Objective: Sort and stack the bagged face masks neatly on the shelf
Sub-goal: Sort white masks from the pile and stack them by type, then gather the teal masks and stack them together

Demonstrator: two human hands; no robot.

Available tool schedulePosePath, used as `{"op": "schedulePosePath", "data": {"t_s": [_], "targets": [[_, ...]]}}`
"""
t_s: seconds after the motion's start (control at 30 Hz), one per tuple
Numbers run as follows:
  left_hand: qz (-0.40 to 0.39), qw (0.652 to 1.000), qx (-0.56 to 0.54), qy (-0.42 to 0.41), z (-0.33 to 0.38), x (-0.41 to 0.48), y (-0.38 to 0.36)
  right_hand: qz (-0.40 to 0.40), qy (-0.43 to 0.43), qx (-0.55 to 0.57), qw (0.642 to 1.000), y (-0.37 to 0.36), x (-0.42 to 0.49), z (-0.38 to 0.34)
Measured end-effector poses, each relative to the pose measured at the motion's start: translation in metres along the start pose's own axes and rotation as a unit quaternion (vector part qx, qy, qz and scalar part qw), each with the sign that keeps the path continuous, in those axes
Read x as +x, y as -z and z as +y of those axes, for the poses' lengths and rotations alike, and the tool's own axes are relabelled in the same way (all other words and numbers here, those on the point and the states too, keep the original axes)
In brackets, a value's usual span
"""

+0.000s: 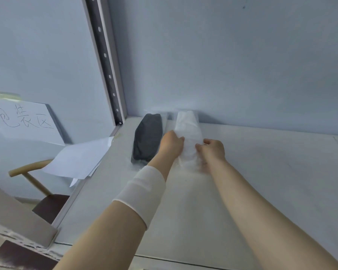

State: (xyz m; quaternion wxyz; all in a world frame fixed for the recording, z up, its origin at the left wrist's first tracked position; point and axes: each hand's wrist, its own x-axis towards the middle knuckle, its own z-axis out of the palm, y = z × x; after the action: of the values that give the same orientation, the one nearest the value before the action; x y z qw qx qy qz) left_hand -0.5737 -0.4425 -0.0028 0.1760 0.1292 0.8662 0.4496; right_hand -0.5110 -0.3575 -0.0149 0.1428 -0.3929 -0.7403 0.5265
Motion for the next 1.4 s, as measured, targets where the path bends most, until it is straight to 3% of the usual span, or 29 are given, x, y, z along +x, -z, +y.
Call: {"op": "schedulePosePath", "data": {"t_s": [0.37,0.53,0.7,0.87,1.0,1.17,1.4], "targets": [[-0.022,0.987,0.153,-0.044,-0.006,0.001,0.003,0.01,0.017,-0.253,0.967,-0.016,0.01,0.004],[-0.018,0.974,0.213,-0.078,0.0,-0.008,0.001,-0.011,0.001,-0.272,0.962,-0.01,0.01,0.002],[0.075,0.945,0.257,-0.186,0.016,-0.02,0.003,0.031,0.073,-0.259,0.963,0.029,-0.004,0.012],[0.022,0.895,0.315,-0.314,0.057,-0.039,-0.047,0.127,0.135,-0.348,0.919,0.111,-0.024,0.044],[-0.06,0.872,0.32,-0.366,0.092,-0.083,-0.131,0.172,0.113,-0.4,0.893,0.205,-0.041,0.092],[-0.098,0.851,0.286,-0.43,0.14,-0.163,-0.245,0.234,0.069,-0.434,0.867,0.348,-0.084,0.172],[-0.191,0.806,0.285,-0.483,0.196,-0.283,-0.403,0.284,-0.008,-0.388,0.877,0.513,-0.153,0.28]]}}
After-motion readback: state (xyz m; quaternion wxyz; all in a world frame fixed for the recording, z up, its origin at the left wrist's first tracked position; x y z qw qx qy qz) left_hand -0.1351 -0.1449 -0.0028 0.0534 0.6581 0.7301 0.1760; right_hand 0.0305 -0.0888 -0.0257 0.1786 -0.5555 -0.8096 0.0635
